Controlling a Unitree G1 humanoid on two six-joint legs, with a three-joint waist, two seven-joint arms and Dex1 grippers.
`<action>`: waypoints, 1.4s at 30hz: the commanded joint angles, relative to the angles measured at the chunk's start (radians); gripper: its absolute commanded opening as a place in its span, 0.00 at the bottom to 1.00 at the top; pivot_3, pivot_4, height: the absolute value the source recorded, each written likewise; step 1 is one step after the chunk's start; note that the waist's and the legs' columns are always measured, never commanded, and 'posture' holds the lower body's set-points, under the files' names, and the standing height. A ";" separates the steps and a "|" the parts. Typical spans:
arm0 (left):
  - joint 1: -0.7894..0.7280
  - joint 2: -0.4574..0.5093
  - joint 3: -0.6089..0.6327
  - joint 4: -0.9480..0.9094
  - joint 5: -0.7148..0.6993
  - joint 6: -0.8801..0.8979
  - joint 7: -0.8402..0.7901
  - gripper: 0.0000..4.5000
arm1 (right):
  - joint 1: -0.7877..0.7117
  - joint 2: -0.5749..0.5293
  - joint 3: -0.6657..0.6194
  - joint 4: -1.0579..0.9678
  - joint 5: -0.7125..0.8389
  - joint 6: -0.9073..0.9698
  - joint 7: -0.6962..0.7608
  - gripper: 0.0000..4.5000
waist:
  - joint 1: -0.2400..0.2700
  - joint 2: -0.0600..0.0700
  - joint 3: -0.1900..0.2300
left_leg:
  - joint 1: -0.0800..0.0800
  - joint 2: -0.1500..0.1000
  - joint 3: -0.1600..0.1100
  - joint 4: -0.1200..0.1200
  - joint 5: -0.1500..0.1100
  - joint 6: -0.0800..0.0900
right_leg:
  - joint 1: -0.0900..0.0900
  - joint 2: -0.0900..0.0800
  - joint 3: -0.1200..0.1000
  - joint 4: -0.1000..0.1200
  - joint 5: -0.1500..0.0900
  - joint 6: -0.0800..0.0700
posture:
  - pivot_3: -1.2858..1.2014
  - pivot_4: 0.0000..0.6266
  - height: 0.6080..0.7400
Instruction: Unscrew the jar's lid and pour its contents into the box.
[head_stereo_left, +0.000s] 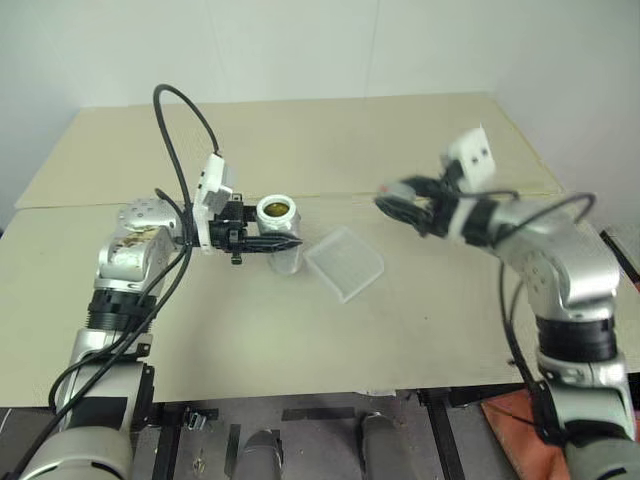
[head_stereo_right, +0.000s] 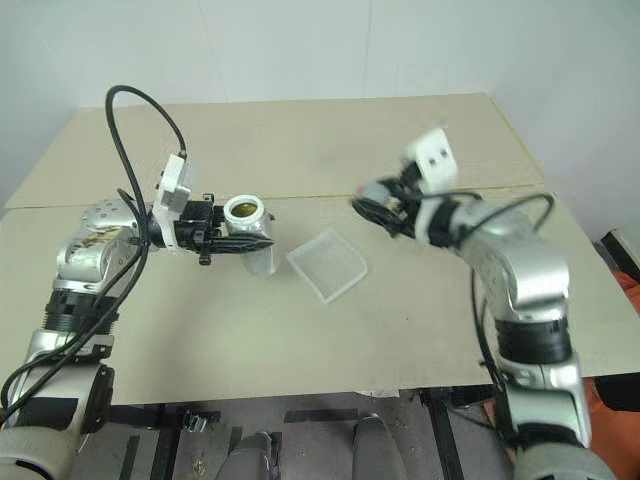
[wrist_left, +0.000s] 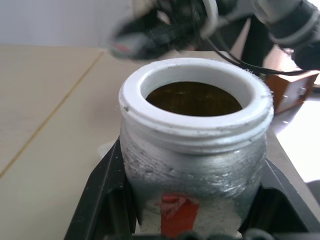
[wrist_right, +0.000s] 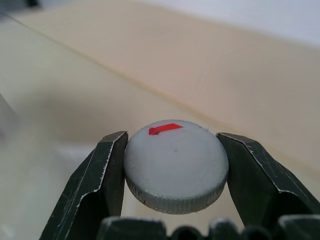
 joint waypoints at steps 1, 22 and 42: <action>-0.015 0.014 0.036 -0.021 -0.015 -0.002 0.024 0.44 | 0.091 0.004 0.009 -0.046 -0.058 -0.059 -0.044 0.61 | -0.002 0.000 0.000 | 0.000 0.000 0.000 0.000 0.000 0.000 | 0.000 0.000 0.000 0.000 0.000 0.000 | 0.52 0.24 1.00; -0.120 -0.092 -0.187 0.207 0.721 -0.894 0.829 0.44 | 0.044 -0.182 -0.185 -0.309 0.355 0.430 0.130 1.00 | 0.032 0.000 0.000 | 0.003 0.000 0.001 0.000 0.000 0.000 | 0.004 0.000 0.000 -0.010 0.001 0.000 | 0.52 0.24 1.00; -0.538 -0.182 -0.940 0.592 1.894 -0.864 2.045 0.44 | -0.046 -0.193 -0.228 -0.358 0.514 0.440 0.069 1.00 | 0.081 -0.001 0.000 | -0.007 -0.003 0.001 0.001 0.000 0.000 | -0.001 -0.002 0.000 -0.010 0.003 0.004 | 0.52 0.24 1.00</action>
